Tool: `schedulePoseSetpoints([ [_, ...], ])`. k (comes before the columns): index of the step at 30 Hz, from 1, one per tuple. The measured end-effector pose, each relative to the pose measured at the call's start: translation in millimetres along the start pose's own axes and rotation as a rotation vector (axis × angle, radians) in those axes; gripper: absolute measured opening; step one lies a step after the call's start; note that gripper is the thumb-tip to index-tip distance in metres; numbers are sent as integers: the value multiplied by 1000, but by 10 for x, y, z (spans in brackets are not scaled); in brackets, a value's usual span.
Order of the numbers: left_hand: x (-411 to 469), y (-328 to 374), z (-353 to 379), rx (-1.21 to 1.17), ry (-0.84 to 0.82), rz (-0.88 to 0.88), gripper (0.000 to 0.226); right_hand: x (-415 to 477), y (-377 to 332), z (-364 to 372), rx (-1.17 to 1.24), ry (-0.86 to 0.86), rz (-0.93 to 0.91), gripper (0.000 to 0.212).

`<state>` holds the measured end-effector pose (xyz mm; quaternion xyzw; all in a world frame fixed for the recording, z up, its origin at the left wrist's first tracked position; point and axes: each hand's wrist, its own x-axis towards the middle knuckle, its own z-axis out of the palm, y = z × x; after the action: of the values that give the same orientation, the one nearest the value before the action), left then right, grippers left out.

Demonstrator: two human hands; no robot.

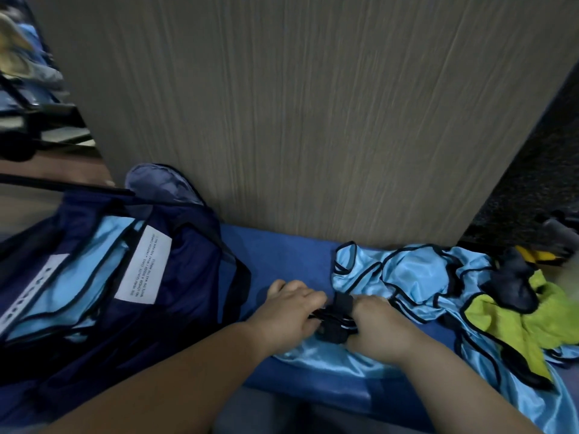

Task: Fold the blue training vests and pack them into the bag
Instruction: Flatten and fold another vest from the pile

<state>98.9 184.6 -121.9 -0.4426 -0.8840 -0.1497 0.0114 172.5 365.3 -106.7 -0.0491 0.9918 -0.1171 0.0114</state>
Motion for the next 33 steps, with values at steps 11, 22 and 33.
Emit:
schedulePoseSetpoints([
  [11, -459, -451, -566, -73, 145, -107, 36, 342, -523, -169, 153, 14, 47, 13],
  [22, -1195, -1471, -1253, 197, 366, -475, 33, 824, -1309, -201, 636, 306, 57, 23],
  [33, -1643, -2239, -1340, -55, 265, -825, 51, 1610, -2627, -31, 1209, 355, 68, 8],
])
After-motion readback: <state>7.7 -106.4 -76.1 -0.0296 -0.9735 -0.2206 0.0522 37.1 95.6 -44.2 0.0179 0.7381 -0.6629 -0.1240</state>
